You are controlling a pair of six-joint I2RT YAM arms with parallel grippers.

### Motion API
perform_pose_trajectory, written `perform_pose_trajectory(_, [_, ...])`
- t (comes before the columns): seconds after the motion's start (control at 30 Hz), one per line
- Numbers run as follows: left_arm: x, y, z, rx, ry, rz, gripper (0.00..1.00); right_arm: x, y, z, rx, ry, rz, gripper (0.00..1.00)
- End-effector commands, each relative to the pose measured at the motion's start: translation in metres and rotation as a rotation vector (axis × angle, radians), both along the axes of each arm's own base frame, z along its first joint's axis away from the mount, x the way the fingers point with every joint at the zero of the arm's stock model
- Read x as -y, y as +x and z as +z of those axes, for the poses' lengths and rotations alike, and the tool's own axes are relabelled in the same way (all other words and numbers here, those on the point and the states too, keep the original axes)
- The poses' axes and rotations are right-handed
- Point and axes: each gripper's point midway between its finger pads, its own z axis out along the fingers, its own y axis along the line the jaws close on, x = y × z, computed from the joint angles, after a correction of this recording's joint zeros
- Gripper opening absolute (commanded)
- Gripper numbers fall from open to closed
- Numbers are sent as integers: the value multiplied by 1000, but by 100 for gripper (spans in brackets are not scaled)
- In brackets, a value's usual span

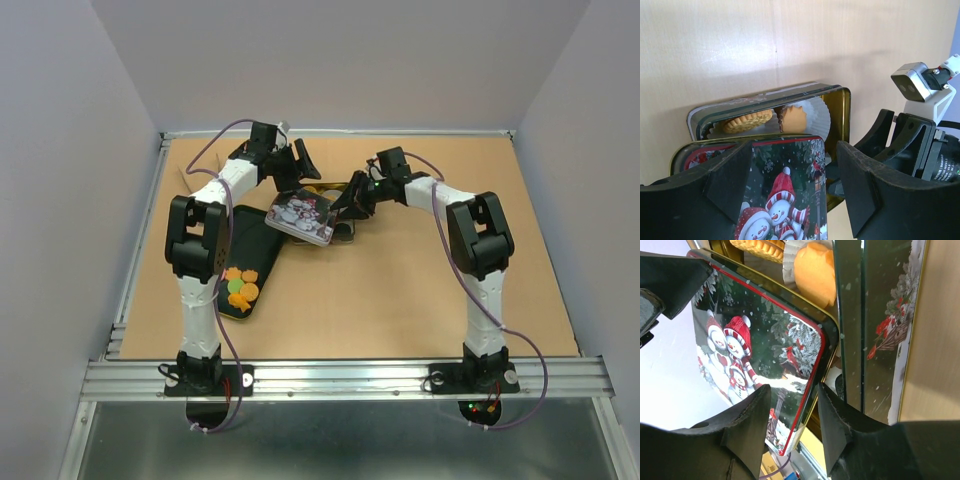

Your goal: Pack the cookies

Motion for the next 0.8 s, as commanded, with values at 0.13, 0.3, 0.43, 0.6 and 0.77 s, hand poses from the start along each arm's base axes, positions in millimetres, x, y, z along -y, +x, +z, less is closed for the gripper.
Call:
perform_pose_trajectory(0.13, [-9,-2,-8,-32,43,-4,79,-1,4,31,50,-4,6,53])
perform_pose_trajectory(0.3, [-13,-2,-9,-30,51,-2,79,-1,-4,26,16,-3,9,55])
perform_pose_trajectory(0.43, [-14,0,-3,-18,48,4,79,0,-7,24,1,-5,9,56])
perform_pose_trajectory(0.6, [-14,4,13,18,32,10,79,3,-12,18,-19,-23,11,57])
perform_pose_trajectory(0.77, [-16,10,39,73,8,25,84,5,-9,27,15,-47,15,57])
